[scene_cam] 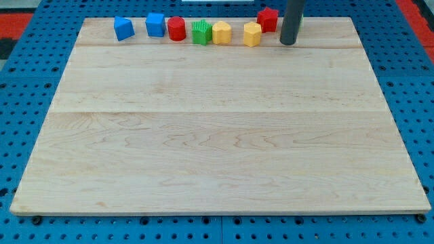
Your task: Move the yellow hexagon to the top right side of the yellow heart
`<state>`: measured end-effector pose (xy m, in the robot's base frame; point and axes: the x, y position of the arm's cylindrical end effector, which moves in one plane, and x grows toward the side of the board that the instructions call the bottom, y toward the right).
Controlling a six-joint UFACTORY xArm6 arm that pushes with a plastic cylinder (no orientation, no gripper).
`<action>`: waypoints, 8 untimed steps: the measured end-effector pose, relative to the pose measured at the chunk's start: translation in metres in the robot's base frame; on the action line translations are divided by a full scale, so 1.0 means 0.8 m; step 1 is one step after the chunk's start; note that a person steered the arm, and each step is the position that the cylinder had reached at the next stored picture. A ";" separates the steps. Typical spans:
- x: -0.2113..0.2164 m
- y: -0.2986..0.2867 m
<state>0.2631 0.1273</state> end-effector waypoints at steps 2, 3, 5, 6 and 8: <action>0.000 -0.064; 0.000 -0.086; -0.009 -0.100; -0.017 -0.101; -0.038 -0.110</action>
<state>0.2329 0.0391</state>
